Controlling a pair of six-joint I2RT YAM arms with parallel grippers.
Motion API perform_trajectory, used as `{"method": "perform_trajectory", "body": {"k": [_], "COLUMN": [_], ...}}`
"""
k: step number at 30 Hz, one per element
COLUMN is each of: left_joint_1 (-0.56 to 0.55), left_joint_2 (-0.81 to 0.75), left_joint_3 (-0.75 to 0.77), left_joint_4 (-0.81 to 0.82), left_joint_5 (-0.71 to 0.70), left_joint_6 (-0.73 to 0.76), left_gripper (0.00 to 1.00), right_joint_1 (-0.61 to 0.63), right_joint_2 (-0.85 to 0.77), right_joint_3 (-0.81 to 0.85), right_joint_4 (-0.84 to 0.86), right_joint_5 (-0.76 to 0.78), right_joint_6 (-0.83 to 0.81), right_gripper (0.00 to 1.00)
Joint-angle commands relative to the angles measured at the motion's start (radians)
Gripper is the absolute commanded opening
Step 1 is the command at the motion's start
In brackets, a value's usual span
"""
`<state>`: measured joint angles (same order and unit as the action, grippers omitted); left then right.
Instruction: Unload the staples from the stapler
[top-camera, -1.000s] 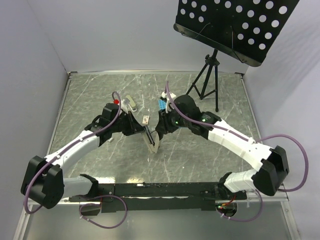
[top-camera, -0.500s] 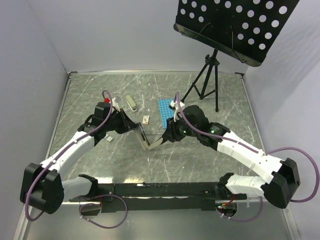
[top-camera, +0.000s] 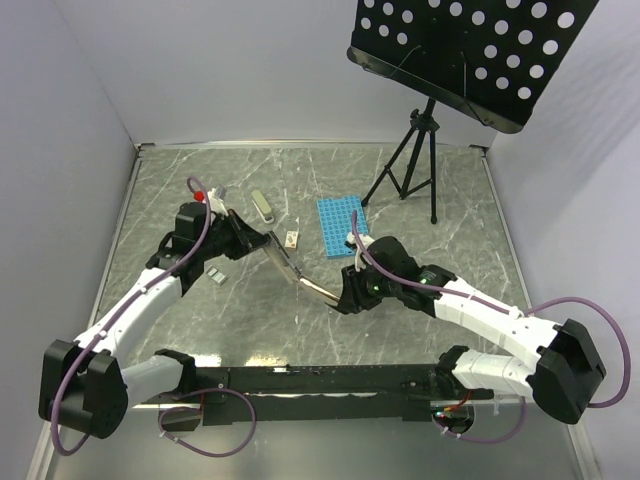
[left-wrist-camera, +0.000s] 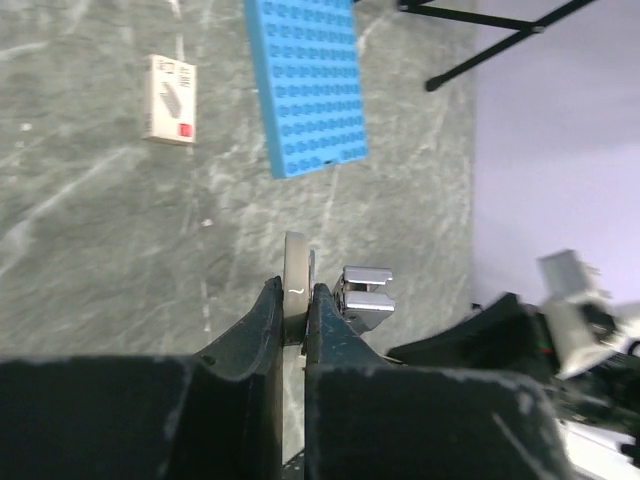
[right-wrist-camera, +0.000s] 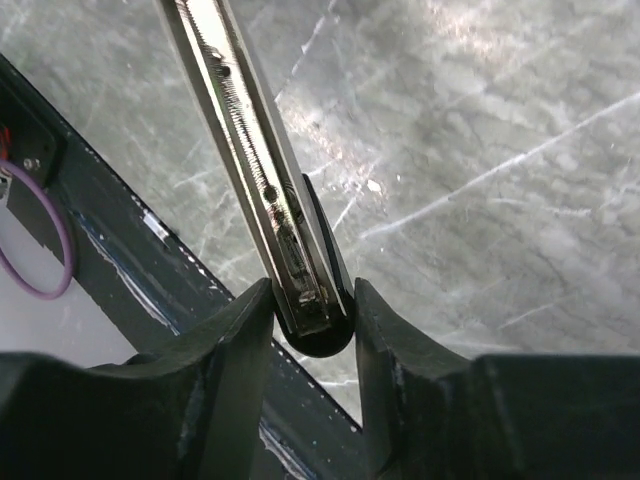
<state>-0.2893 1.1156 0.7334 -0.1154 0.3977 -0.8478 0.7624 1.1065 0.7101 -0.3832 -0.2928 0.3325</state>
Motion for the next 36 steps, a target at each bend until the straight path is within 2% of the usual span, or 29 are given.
{"method": "perform_trajectory", "body": {"k": [1, 5, 9, 15, 21, 27, 28, 32, 36], "left_joint_1": [-0.001, 0.004, 0.006, 0.009, 0.01, 0.01, 0.01, 0.01, 0.01], "left_joint_2": [-0.054, -0.071, -0.085, -0.114, -0.115, -0.103, -0.1, -0.105, -0.096], "left_joint_3": [-0.005, -0.043, -0.062, -0.069, -0.1, -0.123, -0.126, -0.14, -0.147], "left_joint_4": [0.189, 0.273, 0.318, 0.312, 0.439, 0.562, 0.578, 0.629, 0.681], "left_joint_5": [0.093, 0.154, 0.185, 0.207, 0.314, 0.421, 0.432, 0.449, 0.466], "left_joint_6": [-0.146, -0.189, -0.2, -0.158, -0.186, -0.22, -0.223, -0.234, -0.257], "left_gripper": [0.01, 0.01, 0.01, 0.01, 0.01, 0.01, 0.01, 0.01, 0.01], "right_joint_1": [0.003, 0.005, 0.005, 0.003, -0.026, -0.124, -0.139, -0.187, -0.193], "right_joint_2": [-0.008, -0.019, -0.049, -0.157, -0.071, 0.027, 0.045, 0.088, 0.137], "right_joint_3": [-0.005, 0.003, 0.055, 0.129, 0.206, 0.233, 0.232, 0.213, 0.206], "right_joint_4": [0.027, 0.038, -0.012, -0.011, 0.033, 0.179, 0.197, 0.285, 0.359], "right_joint_5": [-0.005, -0.011, -0.038, -0.141, -0.221, -0.486, -0.567, -0.727, -0.798], "right_joint_6": [0.028, 0.02, -0.001, -0.019, -0.056, -0.067, -0.069, -0.053, -0.021], "right_gripper": [0.49, 0.6, 0.78, 0.91, 0.94, 0.94, 0.93, 0.9, 0.84]}}
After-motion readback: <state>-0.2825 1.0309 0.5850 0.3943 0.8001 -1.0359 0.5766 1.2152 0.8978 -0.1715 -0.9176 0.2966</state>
